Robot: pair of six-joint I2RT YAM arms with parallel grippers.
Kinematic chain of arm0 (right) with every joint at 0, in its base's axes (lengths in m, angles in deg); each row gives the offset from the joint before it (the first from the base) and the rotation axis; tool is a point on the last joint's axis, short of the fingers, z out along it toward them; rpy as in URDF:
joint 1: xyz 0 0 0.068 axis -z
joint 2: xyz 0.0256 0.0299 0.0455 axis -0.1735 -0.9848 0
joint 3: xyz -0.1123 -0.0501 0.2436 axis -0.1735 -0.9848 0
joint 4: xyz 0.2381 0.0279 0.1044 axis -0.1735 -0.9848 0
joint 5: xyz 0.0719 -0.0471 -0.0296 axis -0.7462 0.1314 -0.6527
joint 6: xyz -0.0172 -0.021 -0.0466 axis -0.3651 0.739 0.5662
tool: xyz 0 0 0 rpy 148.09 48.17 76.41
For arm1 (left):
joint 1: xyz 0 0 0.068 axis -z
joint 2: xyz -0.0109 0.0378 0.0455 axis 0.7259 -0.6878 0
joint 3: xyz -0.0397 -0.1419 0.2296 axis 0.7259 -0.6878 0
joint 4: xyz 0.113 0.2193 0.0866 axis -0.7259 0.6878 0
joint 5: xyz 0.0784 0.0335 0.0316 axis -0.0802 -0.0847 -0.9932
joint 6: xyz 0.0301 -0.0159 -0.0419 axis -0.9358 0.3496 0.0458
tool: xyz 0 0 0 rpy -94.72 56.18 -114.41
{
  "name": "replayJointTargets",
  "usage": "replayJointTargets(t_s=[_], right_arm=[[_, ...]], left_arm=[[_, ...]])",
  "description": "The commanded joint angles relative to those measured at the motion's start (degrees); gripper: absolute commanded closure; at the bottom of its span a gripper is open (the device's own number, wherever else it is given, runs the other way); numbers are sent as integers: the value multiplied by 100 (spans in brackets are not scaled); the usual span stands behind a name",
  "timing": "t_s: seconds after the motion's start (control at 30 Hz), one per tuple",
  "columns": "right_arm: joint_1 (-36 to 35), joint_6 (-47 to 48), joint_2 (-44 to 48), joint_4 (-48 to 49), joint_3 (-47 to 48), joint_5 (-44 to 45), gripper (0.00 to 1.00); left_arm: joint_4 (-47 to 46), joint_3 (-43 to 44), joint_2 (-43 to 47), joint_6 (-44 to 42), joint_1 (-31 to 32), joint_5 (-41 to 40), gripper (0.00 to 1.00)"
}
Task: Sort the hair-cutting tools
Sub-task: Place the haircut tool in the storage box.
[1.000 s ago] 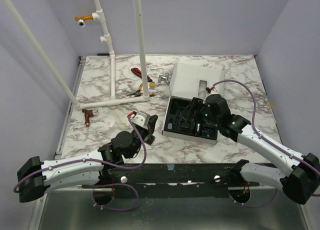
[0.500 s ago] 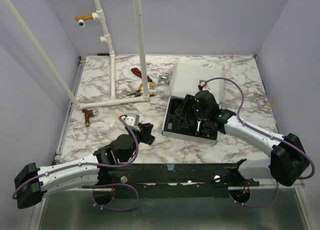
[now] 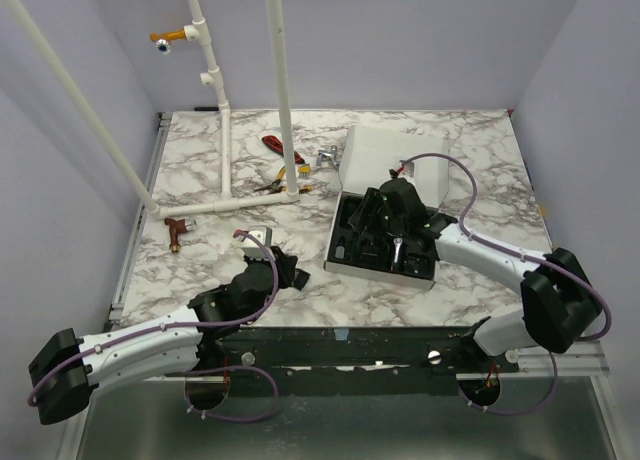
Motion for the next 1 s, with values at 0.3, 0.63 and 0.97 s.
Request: replayJointTargets(t_s=[0.3, 0.63, 0.97], right_arm=[[392, -70, -1465, 257, 1017, -133, 47], [392, -126, -1753, 222, 1005, -454, 50], [375, -120, -2048, -34, 1106, -591, 54]], left_arm=[[391, 168, -148, 180, -138, -127, 73], [239, 46, -198, 190, -196, -21, 73], [116, -43, -187, 142, -206, 78, 73]])
